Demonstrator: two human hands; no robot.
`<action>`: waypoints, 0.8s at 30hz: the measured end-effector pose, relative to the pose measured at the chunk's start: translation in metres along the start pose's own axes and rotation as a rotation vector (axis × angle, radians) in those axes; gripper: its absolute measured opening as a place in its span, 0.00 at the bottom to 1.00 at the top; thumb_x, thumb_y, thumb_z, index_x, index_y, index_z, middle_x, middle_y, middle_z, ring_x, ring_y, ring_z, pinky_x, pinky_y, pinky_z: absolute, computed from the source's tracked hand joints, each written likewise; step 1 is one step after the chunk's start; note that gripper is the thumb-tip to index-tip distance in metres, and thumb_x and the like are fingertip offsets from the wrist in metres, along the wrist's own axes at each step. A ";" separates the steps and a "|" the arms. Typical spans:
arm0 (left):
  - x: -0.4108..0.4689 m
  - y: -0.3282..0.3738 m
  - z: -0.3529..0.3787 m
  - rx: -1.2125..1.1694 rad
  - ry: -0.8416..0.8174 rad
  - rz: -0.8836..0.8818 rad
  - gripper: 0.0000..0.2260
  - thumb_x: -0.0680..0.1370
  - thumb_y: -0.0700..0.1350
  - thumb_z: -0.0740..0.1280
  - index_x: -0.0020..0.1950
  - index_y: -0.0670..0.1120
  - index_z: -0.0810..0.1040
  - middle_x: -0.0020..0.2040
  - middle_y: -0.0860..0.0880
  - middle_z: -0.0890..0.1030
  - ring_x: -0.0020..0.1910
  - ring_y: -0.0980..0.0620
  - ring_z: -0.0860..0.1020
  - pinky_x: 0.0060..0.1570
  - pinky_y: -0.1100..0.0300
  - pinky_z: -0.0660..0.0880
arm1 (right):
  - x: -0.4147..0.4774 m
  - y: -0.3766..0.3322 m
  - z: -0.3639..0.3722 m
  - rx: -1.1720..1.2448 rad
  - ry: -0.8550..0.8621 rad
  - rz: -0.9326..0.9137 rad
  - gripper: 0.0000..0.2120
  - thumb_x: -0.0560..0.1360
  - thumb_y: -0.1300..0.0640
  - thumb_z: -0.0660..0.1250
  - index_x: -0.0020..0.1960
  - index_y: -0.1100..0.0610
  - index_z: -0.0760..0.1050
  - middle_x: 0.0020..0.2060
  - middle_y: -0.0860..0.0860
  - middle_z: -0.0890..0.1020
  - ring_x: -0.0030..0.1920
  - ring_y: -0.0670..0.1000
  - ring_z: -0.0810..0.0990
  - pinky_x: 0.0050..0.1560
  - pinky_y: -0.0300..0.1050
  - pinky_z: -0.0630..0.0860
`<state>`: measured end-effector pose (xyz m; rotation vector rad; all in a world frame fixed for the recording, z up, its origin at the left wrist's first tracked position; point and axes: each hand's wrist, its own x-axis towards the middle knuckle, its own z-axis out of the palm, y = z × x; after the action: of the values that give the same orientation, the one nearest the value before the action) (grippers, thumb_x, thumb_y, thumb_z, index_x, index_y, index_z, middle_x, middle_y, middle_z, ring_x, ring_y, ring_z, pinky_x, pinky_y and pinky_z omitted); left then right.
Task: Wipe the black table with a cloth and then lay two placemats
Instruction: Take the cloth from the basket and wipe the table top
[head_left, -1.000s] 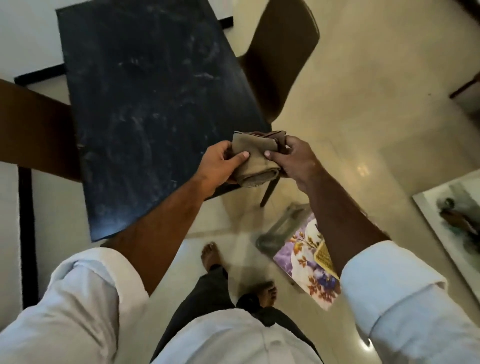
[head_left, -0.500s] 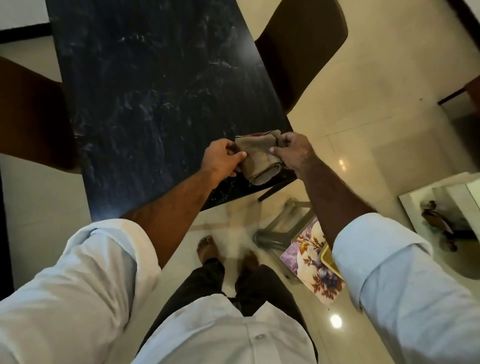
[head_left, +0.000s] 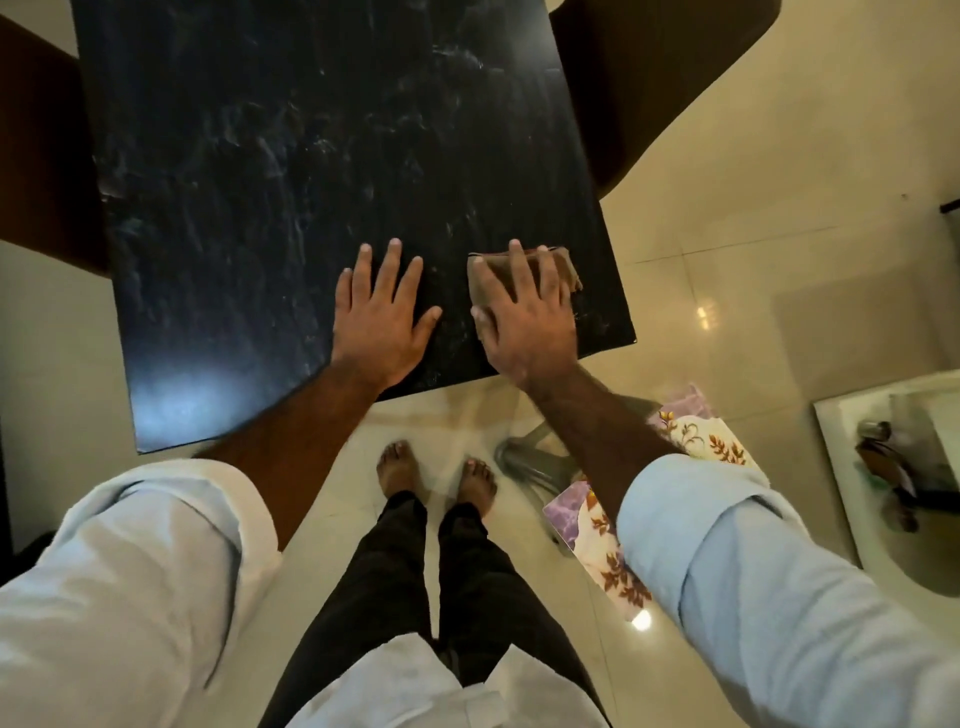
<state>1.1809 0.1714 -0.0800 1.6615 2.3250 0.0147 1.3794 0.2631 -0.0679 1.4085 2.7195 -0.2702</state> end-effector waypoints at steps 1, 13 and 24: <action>-0.001 -0.001 0.004 0.004 0.009 -0.002 0.34 0.88 0.66 0.52 0.91 0.52 0.54 0.92 0.45 0.49 0.90 0.37 0.47 0.86 0.34 0.49 | 0.002 0.000 0.009 0.005 -0.001 0.002 0.32 0.87 0.36 0.56 0.89 0.41 0.55 0.89 0.56 0.56 0.87 0.68 0.53 0.79 0.74 0.64; -0.001 -0.005 0.021 0.009 0.075 -0.023 0.33 0.89 0.66 0.49 0.91 0.53 0.51 0.92 0.47 0.47 0.90 0.38 0.47 0.87 0.34 0.50 | 0.001 0.029 0.022 0.034 0.051 0.242 0.33 0.87 0.33 0.50 0.90 0.39 0.51 0.90 0.55 0.50 0.88 0.72 0.45 0.79 0.78 0.59; 0.031 0.015 0.008 0.046 0.068 0.028 0.35 0.88 0.65 0.51 0.91 0.50 0.51 0.92 0.44 0.46 0.90 0.37 0.46 0.87 0.33 0.47 | -0.019 0.006 0.025 0.060 0.019 0.120 0.33 0.87 0.35 0.51 0.90 0.41 0.49 0.90 0.55 0.47 0.89 0.67 0.44 0.82 0.74 0.57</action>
<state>1.1873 0.2038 -0.0925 1.7417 2.3690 0.0241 1.3952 0.2467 -0.0904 1.5901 2.6494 -0.3354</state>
